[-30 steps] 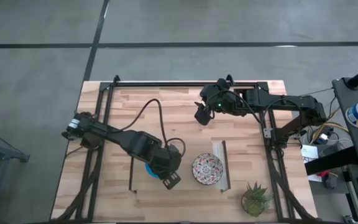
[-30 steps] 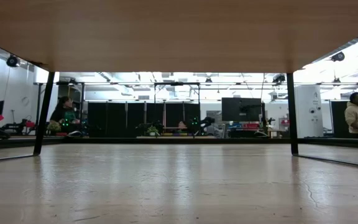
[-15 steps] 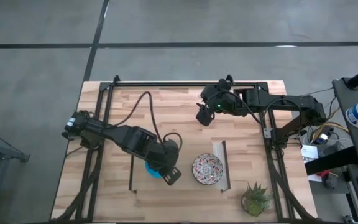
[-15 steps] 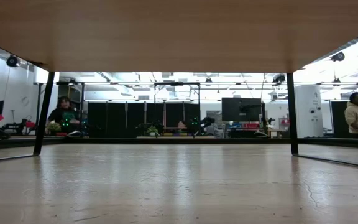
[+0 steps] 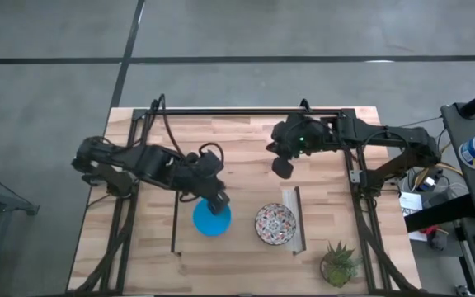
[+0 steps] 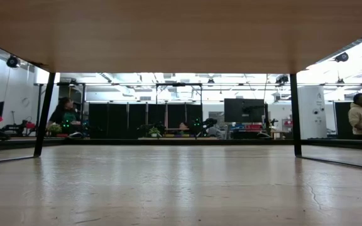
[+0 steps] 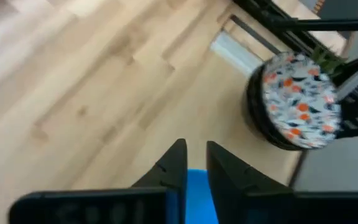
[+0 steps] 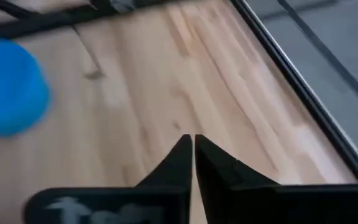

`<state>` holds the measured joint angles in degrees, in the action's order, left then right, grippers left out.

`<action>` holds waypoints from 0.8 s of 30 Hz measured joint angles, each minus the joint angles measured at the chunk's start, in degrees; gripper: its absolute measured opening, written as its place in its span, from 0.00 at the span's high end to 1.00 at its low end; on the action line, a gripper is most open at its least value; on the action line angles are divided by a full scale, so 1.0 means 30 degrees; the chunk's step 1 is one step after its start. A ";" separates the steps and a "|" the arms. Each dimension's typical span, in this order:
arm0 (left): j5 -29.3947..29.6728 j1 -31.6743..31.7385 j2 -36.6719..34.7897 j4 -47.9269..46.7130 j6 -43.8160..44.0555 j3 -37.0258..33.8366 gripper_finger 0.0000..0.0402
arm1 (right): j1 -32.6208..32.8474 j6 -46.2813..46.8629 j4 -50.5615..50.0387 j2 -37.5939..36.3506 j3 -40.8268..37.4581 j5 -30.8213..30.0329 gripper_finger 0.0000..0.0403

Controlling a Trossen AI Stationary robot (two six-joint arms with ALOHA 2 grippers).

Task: Pick & Place Mini bowls
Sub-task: Return to Home Position

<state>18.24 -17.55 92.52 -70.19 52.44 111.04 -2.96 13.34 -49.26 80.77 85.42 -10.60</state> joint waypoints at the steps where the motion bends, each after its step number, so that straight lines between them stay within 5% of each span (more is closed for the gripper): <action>1: 0.0327 0.0099 -0.0138 -0.0003 -0.0396 -0.0116 0.88 | 0.0022 -0.0068 0.0696 -0.0314 -0.0349 0.0372 0.96; 7: 0.1553 0.0822 -0.1564 0.0694 -0.2421 -0.0894 0.99 | 0.0036 -0.1846 0.6679 -0.3470 -0.4173 0.4351 0.98; 11: 0.1568 0.1246 -0.3006 0.2472 -0.4552 -0.2675 1.00 | 0.0029 -0.1699 0.9915 -0.6293 -0.7123 0.4543 0.98; 19: 0.1047 0.1833 -0.9038 0.9074 -0.7203 -1.0463 1.00 | 0.0021 -0.3557 1.0602 -1.0767 -1.0857 0.3407 0.98; 24: 0.0533 0.1830 -1.3341 1.2879 -0.5684 -1.5970 1.00 | 0.0022 -0.1400 1.0474 -1.2497 -1.2427 0.3389 0.98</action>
<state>19.84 -12.06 52.49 -31.55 35.39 63.13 -2.90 9.14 -17.84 43.28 48.14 -0.44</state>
